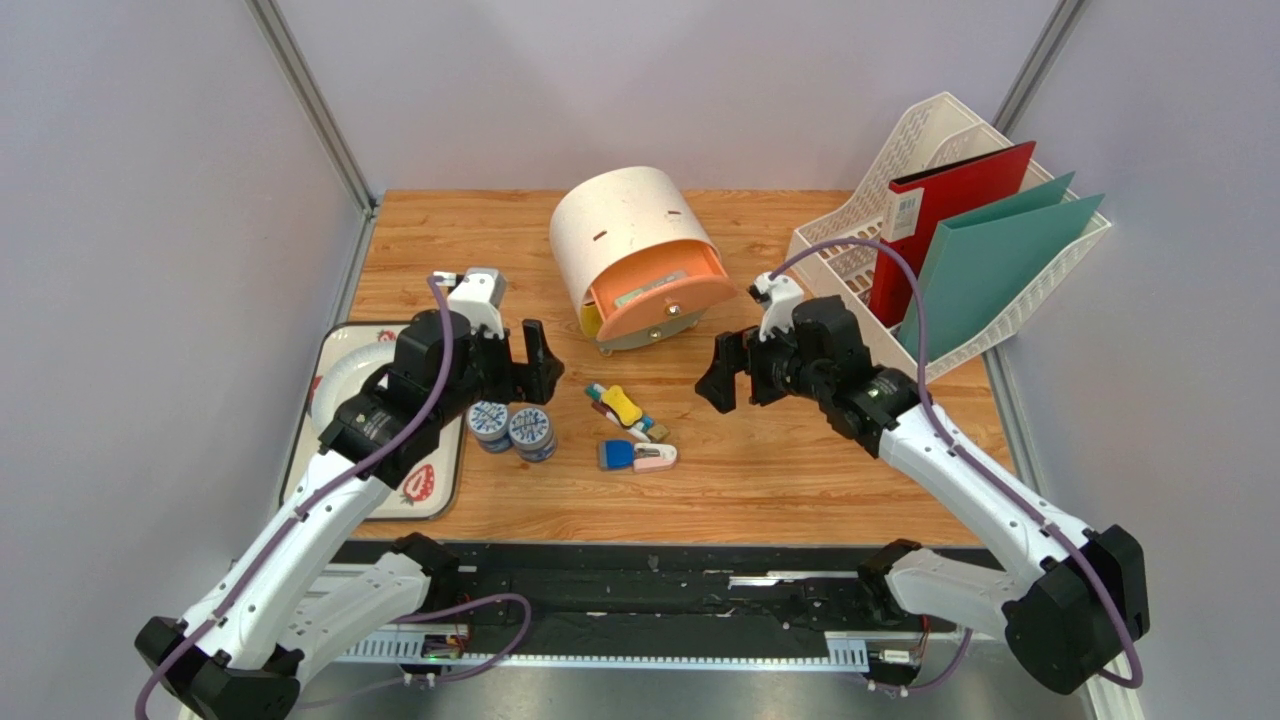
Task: Organize the desk
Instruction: Move the storage box to the center of the board.
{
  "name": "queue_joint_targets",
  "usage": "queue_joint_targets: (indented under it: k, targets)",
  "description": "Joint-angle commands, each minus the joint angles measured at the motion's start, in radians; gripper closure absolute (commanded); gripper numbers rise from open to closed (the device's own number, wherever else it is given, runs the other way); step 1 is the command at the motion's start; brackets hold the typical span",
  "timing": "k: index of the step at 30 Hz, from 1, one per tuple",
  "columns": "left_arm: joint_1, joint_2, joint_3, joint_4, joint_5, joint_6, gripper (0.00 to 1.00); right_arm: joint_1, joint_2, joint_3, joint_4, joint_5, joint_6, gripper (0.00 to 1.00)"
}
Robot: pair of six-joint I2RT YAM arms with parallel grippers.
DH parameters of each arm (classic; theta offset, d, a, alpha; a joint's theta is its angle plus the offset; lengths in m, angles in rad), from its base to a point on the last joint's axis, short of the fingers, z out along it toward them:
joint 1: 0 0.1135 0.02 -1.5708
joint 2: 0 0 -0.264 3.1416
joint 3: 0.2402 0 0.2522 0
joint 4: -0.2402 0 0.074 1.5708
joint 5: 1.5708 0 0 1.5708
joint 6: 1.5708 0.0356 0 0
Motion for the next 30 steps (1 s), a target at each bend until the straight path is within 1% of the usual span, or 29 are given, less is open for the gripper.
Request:
queue_joint_targets:
  k: [1, 4, 7, 12, 16, 19, 23, 27, 30]
  targets:
    - [0.007, -0.001, 0.005, 0.020, 0.004, -0.008, 0.01, 0.003, 0.002, -0.104, 0.169, 0.110, 0.242, 0.01]
    - [0.007, -0.001, 0.007, 0.023, 0.004, -0.011, 0.01, 0.003, 0.023, -0.147, 0.241, 0.138, 0.343, 0.01]
    - [0.007, -0.001, 0.004, 0.020, -0.002, -0.011, 0.01, 0.004, 0.080, -0.133, 0.255, 0.135, 0.371, 0.01]
    - [0.007, -0.004, -0.001, 0.014, -0.002, -0.021, 0.01, 0.004, 0.120, -0.104, 0.232, 0.165, 0.362, 0.01]
    - [0.007, -0.007, -0.006, 0.018, -0.002, -0.042, 0.01, 0.004, 0.092, -0.101, 0.218, 0.190, 0.348, 0.01]
    - [0.007, -0.004, -0.001, 0.024, -0.001, -0.047, 0.01, 0.004, 0.071, -0.129, 0.227, 0.219, 0.356, 0.01]
    - [0.009, -0.022, -0.013, 0.020, -0.021, -0.064, 0.01, 0.004, 0.095, -0.152, 0.279, 0.170, 0.359, 0.01]
    - [0.007, -0.042, -0.032, 0.024, -0.060, -0.056, 0.01, 0.006, 0.151, -0.089, 0.249, 0.136, 0.354, 0.01]
    - [0.007, -0.030, -0.013, 0.023, -0.073, -0.050, 0.01, 0.010, 0.152, -0.084, 0.242, 0.147, 0.351, 0.01]
